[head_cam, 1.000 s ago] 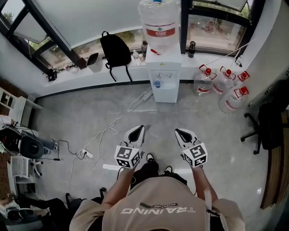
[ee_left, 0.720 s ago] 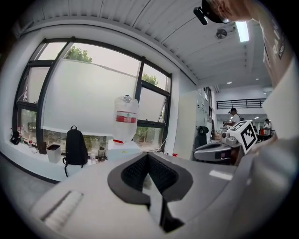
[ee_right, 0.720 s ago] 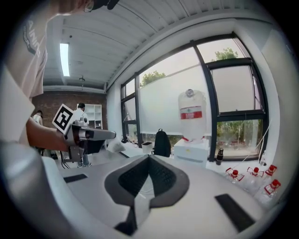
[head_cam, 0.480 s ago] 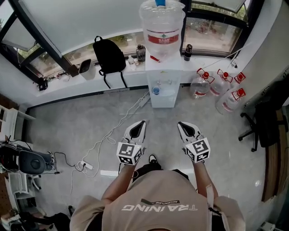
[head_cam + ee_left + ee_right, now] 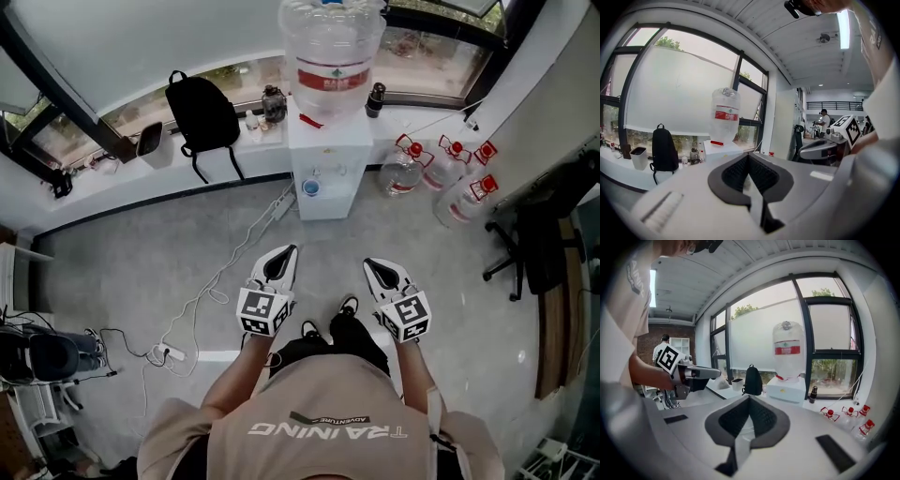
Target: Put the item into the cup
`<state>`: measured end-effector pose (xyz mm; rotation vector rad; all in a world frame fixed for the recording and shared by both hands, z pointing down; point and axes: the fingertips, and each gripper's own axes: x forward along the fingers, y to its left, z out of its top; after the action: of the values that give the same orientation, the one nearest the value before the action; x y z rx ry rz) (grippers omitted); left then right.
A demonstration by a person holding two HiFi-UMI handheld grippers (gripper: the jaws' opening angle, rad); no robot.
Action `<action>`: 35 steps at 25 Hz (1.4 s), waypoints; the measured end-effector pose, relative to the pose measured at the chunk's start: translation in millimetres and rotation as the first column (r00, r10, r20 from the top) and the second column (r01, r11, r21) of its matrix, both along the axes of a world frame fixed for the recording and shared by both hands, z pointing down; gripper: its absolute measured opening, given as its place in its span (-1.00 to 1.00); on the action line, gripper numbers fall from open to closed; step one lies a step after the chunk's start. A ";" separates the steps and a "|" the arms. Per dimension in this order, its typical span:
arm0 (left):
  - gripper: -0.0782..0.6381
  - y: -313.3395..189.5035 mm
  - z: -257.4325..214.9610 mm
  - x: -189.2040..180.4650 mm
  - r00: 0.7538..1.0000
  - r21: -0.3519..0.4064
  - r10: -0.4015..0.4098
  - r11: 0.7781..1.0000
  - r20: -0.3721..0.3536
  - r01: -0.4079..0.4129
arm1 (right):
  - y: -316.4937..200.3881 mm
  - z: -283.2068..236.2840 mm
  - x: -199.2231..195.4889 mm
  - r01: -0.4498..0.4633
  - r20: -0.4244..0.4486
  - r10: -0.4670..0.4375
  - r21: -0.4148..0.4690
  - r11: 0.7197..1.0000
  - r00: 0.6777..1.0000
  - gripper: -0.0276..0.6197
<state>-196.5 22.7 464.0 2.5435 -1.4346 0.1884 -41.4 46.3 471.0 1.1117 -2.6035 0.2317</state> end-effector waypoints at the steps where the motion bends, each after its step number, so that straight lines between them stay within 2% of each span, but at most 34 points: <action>1: -0.76 -7.5 1.1 -0.3 1.000 -0.002 0.000 1.000 0.001 0.000 | -7.0 0.9 0.9 -0.006 0.006 0.006 0.000 1.000 1.000 -0.88; 7: -0.76 -49.9 -7.0 6.0 1.000 0.020 -0.007 1.000 0.029 0.006 | -54.9 5.4 3.5 -0.009 0.045 0.008 0.011 1.000 0.999 -0.88; 15: -0.76 -126.9 -11.1 26.3 0.995 0.044 -0.035 0.999 0.092 0.031 | -148.4 0.1 2.9 0.072 0.064 -0.076 0.066 0.995 0.995 -0.88; 24: -0.76 -190.6 -15.0 39.0 0.989 0.030 -0.109 0.994 0.101 0.107 | -214.2 14.4 8.0 0.161 0.090 -0.163 0.027 0.987 0.983 -0.88; 28: -0.76 -207.8 -12.9 33.7 0.985 0.020 -0.135 0.991 0.105 0.134 | -231.8 20.2 9.0 0.158 0.089 -0.158 0.015 0.987 0.983 -0.88; 35: -0.76 -231.0 -1.3 23.3 0.987 -0.011 -0.118 0.993 0.108 0.120 | -252.0 35.6 5.5 0.120 0.080 -0.118 -0.019 0.993 0.990 -0.88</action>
<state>-173.2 -208.3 462.6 2.4579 -1.6114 0.3206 -35.8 -205.7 506.6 0.9538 -2.7178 0.2848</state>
